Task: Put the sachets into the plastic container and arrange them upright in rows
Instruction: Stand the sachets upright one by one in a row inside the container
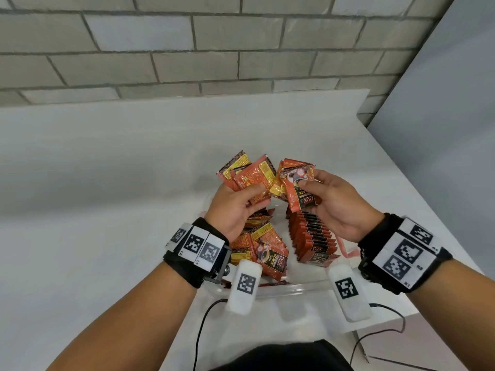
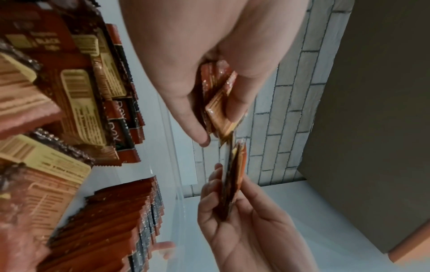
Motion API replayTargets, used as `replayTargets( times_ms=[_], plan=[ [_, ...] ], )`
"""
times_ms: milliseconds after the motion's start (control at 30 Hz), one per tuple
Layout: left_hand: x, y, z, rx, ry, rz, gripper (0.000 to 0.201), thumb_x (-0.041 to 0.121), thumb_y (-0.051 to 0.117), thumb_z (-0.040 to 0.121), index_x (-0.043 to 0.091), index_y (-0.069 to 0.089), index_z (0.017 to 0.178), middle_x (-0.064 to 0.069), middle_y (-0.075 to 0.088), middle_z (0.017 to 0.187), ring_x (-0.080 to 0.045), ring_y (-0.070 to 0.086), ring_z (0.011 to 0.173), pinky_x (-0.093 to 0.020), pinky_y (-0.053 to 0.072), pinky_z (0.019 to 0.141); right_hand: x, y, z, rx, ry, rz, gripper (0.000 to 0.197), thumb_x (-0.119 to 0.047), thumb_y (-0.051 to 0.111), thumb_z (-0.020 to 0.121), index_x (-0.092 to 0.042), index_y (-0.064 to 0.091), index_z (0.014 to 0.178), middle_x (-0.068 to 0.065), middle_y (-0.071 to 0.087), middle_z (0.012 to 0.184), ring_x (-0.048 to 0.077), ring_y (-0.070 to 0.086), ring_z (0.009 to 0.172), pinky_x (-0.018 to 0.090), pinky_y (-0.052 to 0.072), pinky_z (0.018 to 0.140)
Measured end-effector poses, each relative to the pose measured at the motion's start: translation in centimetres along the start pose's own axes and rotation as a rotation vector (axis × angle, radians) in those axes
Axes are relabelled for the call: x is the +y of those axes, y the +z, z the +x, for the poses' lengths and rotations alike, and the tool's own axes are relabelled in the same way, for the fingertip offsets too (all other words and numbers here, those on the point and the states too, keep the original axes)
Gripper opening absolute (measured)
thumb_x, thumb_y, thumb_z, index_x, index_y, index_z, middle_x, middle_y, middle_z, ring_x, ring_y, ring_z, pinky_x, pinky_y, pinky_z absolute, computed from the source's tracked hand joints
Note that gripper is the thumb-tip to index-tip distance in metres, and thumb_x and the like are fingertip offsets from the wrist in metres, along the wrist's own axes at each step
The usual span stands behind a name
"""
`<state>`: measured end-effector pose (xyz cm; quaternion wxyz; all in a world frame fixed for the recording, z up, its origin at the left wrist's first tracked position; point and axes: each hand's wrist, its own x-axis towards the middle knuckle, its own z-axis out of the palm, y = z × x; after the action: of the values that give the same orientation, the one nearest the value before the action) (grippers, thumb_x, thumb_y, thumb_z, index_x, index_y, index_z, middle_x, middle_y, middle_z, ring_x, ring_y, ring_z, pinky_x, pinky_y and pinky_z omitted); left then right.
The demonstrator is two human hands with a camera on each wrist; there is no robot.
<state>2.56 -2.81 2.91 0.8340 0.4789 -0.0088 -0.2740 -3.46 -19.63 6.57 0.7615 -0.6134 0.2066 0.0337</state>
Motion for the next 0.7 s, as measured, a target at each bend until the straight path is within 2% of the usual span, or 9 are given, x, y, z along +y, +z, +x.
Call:
replayTargets(
  times_ms=[67, 233, 333, 400, 433, 500, 567, 633, 700],
  plan=[
    [-0.2, 0.1, -0.2, -0.011, 0.018, 0.017, 0.017, -0.006, 0.058, 0.086, 0.011, 0.063, 0.088, -0.001, 0.072, 0.081, -0.015, 0.069, 0.082, -0.032, 0.058, 0.075, 0.1, -0.1, -0.2, -0.001, 0.002, 0.045, 0.019, -0.004, 0.05, 0.095, -0.007, 0.06, 0.11, 0.004, 0.072, 0.092, 0.014, 0.068, 0.081, 0.032, 0.054, 0.074],
    [-1.0, 0.8, -0.5, -0.004, 0.045, -0.024, 0.024, -0.011, 0.057, 0.085, 0.011, 0.064, 0.092, -0.004, 0.073, 0.088, -0.016, 0.07, 0.085, -0.032, 0.059, 0.075, 0.9, 0.3, -0.3, 0.009, 0.076, 0.152, 0.014, -0.005, 0.05, 0.094, -0.004, 0.064, 0.096, 0.006, 0.073, 0.084, 0.016, 0.066, 0.078, 0.038, 0.051, 0.087],
    [-1.0, 1.0, -0.7, -0.073, 0.034, -0.002, 0.027, -0.009, 0.057, 0.086, 0.013, 0.063, 0.101, -0.002, 0.074, 0.094, -0.016, 0.07, 0.092, -0.031, 0.058, 0.078, 0.8, 0.4, -0.3, 0.013, 0.085, 0.17, 0.013, -0.005, 0.05, 0.094, -0.006, 0.063, 0.092, 0.005, 0.073, 0.081, 0.013, 0.069, 0.074, 0.033, 0.058, 0.075],
    [-0.8, 1.0, -0.6, -0.113, 0.012, -0.021, 0.025, -0.005, 0.056, 0.087, 0.015, 0.063, 0.102, -0.002, 0.074, 0.096, -0.017, 0.069, 0.094, -0.035, 0.057, 0.083, 0.5, 0.2, -0.3, 0.025, 0.083, 0.158, 0.012, -0.006, 0.051, 0.094, -0.009, 0.062, 0.093, 0.003, 0.073, 0.081, 0.012, 0.07, 0.071, 0.03, 0.058, 0.063],
    [-0.6, 0.9, -0.5, -0.11, -0.011, -0.056, 0.023, -0.003, 0.054, 0.089, 0.014, 0.062, 0.102, -0.004, 0.074, 0.096, -0.018, 0.069, 0.093, -0.037, 0.057, 0.084, 0.4, 0.1, -0.3, 0.037, 0.085, 0.158, 0.011, -0.005, 0.051, 0.094, -0.01, 0.061, 0.095, 0.002, 0.074, 0.081, 0.012, 0.07, 0.071, 0.03, 0.058, 0.061],
    [-0.3, 0.9, -0.2, -0.083, -0.069, -0.145, 0.017, -0.001, 0.051, 0.091, 0.009, 0.06, 0.101, -0.008, 0.073, 0.092, -0.021, 0.07, 0.087, -0.041, 0.056, 0.083, 0.3, -0.1, -0.2, 0.058, 0.092, 0.175, 0.011, -0.004, 0.052, 0.094, -0.009, 0.059, 0.101, 0.004, 0.074, 0.083, 0.013, 0.07, 0.072, 0.033, 0.059, 0.063],
    [-0.1, 0.8, -0.1, -0.08, -0.071, -0.093, 0.015, -0.001, 0.048, 0.093, 0.007, 0.059, 0.099, -0.009, 0.073, 0.09, -0.02, 0.071, 0.082, -0.043, 0.055, 0.085, 0.2, -0.2, -0.1, 0.068, 0.104, 0.189, 0.016, -0.004, 0.053, 0.093, -0.007, 0.056, 0.109, 0.006, 0.073, 0.086, 0.016, 0.071, 0.074, 0.034, 0.059, 0.064],
    [-0.1, 0.7, -0.3, -0.104, -0.05, 0.039, 0.016, -0.002, 0.05, 0.093, 0.01, 0.06, 0.092, -0.005, 0.074, 0.089, -0.017, 0.07, 0.084, -0.039, 0.056, 0.083, 0.1, -0.1, -0.1, 0.055, 0.116, 0.18, 0.021, -0.004, 0.054, 0.093, -0.007, 0.055, 0.114, 0.008, 0.073, 0.088, 0.017, 0.071, 0.075, 0.034, 0.058, 0.062],
    [0.0, 0.7, -0.4, -0.106, -0.047, 0.071, 0.014, 0.003, 0.053, 0.092, 0.013, 0.062, 0.094, -0.004, 0.074, 0.096, -0.017, 0.069, 0.092, -0.036, 0.057, 0.081, 0.1, 0.0, 0.0, 0.047, 0.115, 0.157, 0.023, -0.005, 0.054, 0.093, -0.008, 0.054, 0.115, 0.008, 0.073, 0.09, 0.018, 0.072, 0.076, 0.034, 0.058, 0.061]
  ],
)
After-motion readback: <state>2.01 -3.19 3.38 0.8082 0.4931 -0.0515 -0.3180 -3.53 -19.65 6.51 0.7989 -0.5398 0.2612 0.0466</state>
